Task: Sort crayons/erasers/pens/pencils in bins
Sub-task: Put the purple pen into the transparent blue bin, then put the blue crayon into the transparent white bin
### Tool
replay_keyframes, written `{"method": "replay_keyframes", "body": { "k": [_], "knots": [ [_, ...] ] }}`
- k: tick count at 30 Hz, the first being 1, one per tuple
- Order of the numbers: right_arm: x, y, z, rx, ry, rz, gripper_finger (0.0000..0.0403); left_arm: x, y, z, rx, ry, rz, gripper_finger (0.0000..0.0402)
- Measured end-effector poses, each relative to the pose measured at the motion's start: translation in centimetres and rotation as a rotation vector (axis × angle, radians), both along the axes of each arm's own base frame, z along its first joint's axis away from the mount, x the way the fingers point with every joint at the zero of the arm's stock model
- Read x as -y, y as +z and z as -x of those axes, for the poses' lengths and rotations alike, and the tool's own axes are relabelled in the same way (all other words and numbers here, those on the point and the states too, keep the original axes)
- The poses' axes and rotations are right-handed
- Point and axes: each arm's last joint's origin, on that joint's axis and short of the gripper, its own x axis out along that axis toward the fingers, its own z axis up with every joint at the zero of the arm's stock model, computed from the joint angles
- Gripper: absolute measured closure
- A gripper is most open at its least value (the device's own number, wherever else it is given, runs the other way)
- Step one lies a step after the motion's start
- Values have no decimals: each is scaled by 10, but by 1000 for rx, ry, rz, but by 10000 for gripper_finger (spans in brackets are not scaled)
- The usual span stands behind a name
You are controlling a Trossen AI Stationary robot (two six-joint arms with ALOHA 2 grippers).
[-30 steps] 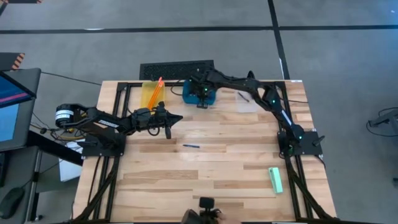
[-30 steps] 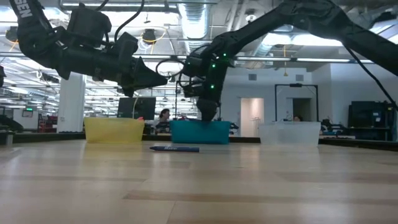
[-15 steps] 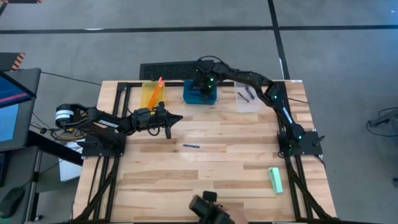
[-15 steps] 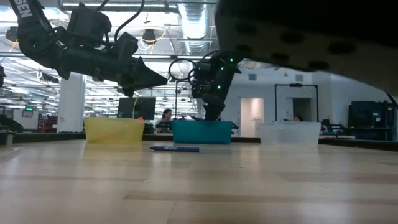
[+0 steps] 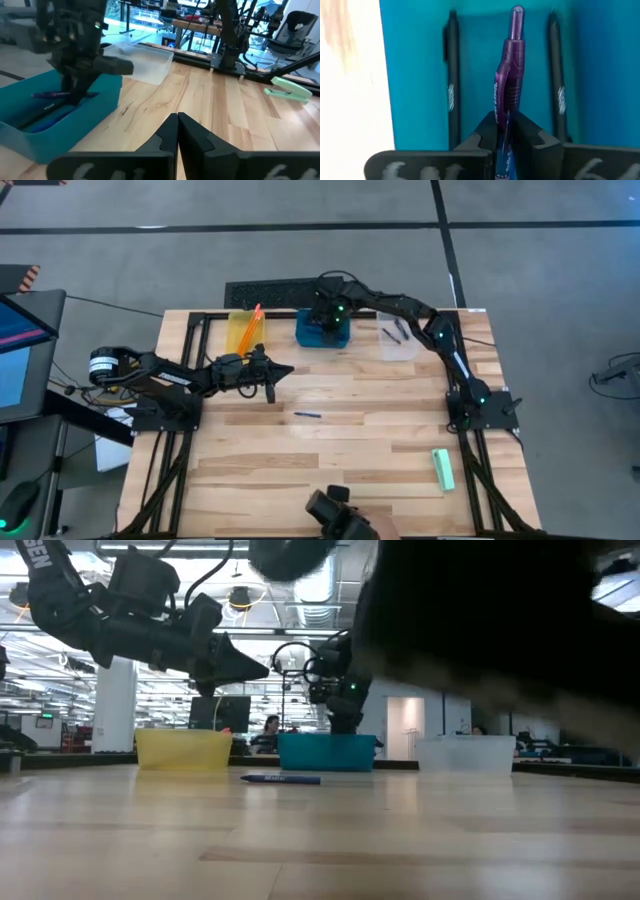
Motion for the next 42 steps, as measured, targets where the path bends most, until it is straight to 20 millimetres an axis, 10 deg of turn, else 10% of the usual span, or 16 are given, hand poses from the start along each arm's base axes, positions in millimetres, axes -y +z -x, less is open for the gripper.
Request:
{"method": "replay_keyframes", "body": {
  "k": [22, 31, 42],
  "knots": [
    [-12, 33, -12, -37, 26, 62, 206, 0, -3, 0, -34, 0, 13, 401],
    [-38, 98, 6, -118, 68, 189, 370, 3, -3, 0, -43, -100, -22, 401],
    [-43, 82, 68, -111, -37, 156, 396, 14, -9, -2, -109, -172, -65, 401]
  ]
}}
